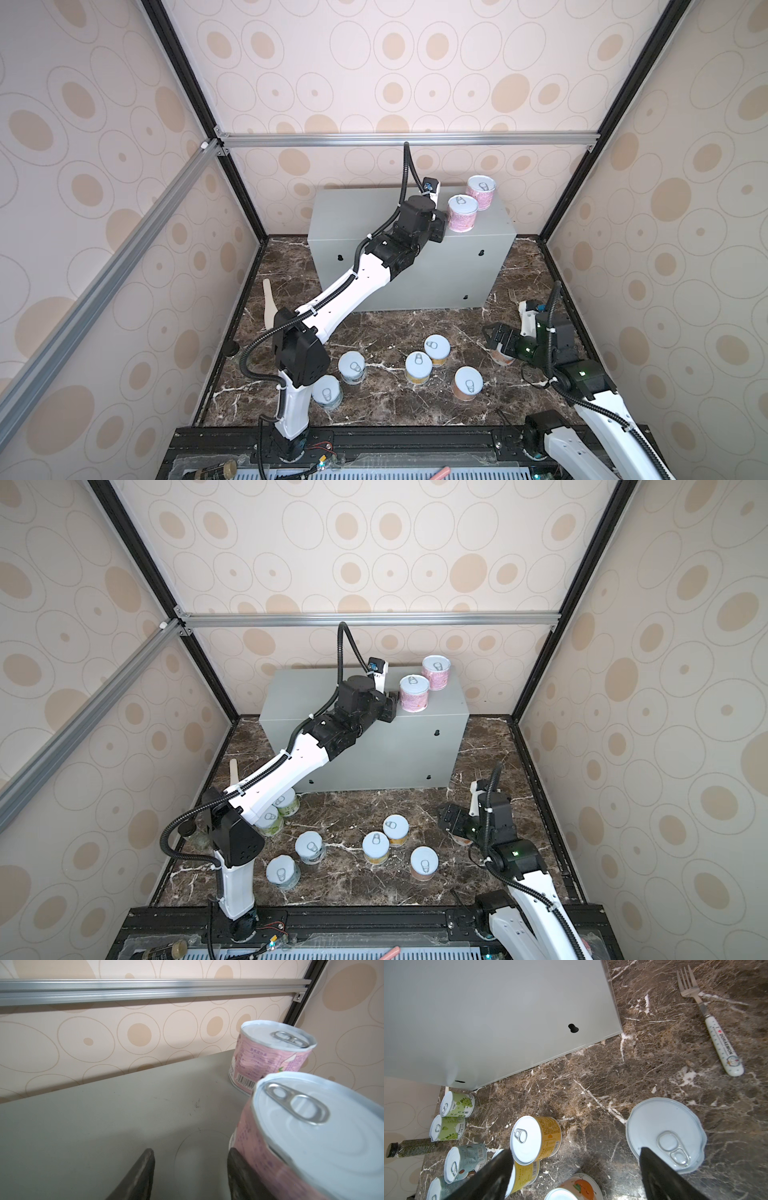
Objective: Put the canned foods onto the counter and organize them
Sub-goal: 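Open the left gripper to release the pink can and draw back, then lower the left gripper toward the table cans while the right gripper reaches toward the cans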
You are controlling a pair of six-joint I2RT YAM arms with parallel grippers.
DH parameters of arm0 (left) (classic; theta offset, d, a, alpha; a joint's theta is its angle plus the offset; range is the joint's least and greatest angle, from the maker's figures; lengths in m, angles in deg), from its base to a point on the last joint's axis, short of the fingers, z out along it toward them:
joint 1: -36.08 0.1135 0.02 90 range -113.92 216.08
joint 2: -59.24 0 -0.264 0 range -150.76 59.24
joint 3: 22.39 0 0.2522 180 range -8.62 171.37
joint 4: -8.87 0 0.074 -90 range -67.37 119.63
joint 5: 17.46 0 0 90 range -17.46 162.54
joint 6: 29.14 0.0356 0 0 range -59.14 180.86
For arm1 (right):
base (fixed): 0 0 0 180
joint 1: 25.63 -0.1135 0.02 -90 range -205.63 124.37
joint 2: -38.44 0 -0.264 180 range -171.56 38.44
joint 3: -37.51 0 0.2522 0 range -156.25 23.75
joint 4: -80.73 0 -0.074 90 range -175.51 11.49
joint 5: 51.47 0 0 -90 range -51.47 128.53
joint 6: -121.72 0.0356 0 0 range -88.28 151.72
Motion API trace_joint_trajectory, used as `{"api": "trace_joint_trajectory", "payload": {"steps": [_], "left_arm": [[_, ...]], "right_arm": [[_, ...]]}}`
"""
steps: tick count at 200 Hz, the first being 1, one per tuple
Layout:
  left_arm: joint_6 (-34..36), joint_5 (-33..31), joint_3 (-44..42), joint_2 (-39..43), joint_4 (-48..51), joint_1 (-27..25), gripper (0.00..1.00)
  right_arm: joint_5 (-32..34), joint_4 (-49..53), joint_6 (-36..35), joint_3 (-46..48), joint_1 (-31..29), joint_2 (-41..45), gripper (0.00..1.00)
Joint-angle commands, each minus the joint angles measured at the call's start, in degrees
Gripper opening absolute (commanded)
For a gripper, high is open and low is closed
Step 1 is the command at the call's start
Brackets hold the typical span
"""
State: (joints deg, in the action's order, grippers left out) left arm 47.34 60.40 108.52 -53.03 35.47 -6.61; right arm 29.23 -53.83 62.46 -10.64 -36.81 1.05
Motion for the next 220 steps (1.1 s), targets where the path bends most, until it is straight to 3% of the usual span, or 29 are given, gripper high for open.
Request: {"api": "trace_joint_trajectory", "payload": {"steps": [1,97,220], "left_arm": [[-2.6,-0.2,2.7,-2.9,1.2,-1.2,0.56],[-4.2,-1.4,12.4,-10.9,4.6,-3.4,0.56],[-6.5,-1.0,15.0,-15.3,3.9,-4.0,0.55]], "right_arm": [[-0.5,-0.7,-0.2,-2.2,0.3,0.6,0.95],[-2.5,-4.0,1.3,-8.9,0.3,-2.0,0.77],[-5.8,-10.9,4.8,-22.5,0.3,-14.1,0.55]]}}
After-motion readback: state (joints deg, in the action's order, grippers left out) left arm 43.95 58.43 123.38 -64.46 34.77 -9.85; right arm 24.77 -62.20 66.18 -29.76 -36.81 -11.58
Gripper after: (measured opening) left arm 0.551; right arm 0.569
